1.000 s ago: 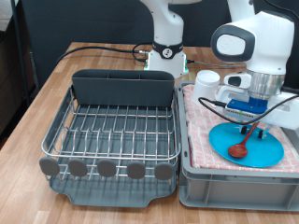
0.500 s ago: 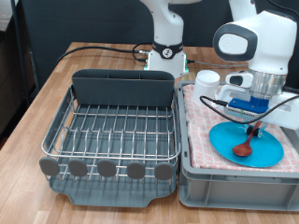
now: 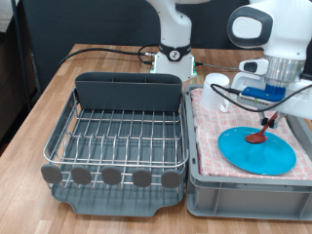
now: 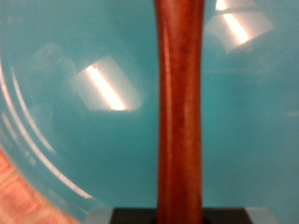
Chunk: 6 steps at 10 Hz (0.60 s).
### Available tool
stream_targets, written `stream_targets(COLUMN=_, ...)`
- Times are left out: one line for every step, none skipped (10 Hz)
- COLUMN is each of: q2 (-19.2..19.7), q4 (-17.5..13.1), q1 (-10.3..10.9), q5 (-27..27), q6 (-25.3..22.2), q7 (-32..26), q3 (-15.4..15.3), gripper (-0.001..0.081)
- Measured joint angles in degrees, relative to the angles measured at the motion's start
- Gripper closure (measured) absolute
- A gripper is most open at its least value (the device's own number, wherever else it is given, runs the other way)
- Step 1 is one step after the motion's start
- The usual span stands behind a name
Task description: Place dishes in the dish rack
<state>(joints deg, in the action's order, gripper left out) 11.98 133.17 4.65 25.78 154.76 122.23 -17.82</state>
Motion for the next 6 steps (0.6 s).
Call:
stream_targets(q2=-2.27, q4=1.09, q1=-1.46, q5=-7.71, q6=-1.19, q7=-5.81, q3=-1.82, gripper=0.0722)
stream_targets(q2=-4.58, q4=2.06, q1=-2.51, q5=-15.45, q6=-2.78, q7=-11.53, q3=-3.11, gripper=0.0724)
stream_targets(q2=-6.91, q4=3.12, q1=-2.96, q5=-21.54, q6=-4.28, q7=-15.97, q3=-3.5, gripper=0.0724)
stream_targets(q2=-9.15, q4=4.42, q1=-3.03, q5=-25.87, q6=-5.07, q7=-18.7, q3=-3.35, gripper=0.0724)
stream_targets(q2=-11.33, q4=5.98, q1=-3.04, q5=-29.23, q6=-5.51, q7=-20.18, q3=-3.0, gripper=0.0724)
stream_targets(q2=-13.43, q4=7.62, q1=-3.04, q5=-31.31, q6=-5.71, q7=-20.46, q3=-2.53, gripper=0.0725)
